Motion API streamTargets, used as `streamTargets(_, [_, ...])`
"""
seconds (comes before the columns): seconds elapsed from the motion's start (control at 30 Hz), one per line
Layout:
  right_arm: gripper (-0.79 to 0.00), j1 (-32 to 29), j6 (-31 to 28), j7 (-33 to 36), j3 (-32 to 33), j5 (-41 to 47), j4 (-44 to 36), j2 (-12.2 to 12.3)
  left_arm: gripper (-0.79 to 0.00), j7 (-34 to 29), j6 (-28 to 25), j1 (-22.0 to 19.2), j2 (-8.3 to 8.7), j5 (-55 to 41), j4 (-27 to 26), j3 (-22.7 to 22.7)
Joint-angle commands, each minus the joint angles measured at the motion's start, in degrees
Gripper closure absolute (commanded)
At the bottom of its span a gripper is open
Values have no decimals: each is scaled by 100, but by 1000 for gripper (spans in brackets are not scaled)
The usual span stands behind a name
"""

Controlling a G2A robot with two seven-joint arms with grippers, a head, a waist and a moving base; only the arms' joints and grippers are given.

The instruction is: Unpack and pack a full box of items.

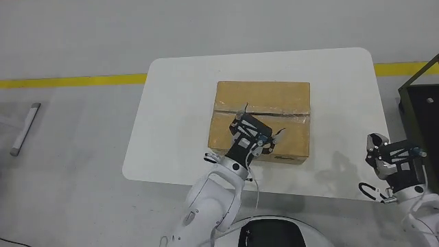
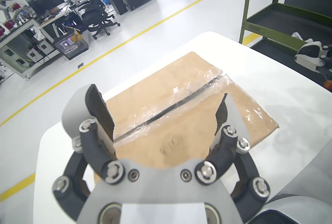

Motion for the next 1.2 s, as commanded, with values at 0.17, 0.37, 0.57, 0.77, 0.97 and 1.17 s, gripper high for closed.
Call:
streamTargets(0.17, [0,-14,16,-32,94,27,43,0,-785,-719,18,-804,-208,-69,705,637])
streamTargets(0.37, [0,-45,16,-47,151,75,95,-4,-785,-908,105,-1249,-356,-111,1248,909])
streamTargets(0.57, [0,-57,19,-57,192,139,104,-8,-785,-908,105,-1249,-356,-111,1248,909])
streamTargets(0.77, [0,-89,1,-58,194,183,99,-14,-785,-908,105,-1249,-356,-111,1248,909])
streamTargets(0.97, [0,-51,8,-34,116,153,96,-20,-785,-773,-37,-1215,-354,117,1250,974])
streamTargets(1.17, [0,-12,80,8,97,117,125,-25,-739,-929,-151,-1346,-428,11,1424,1038])
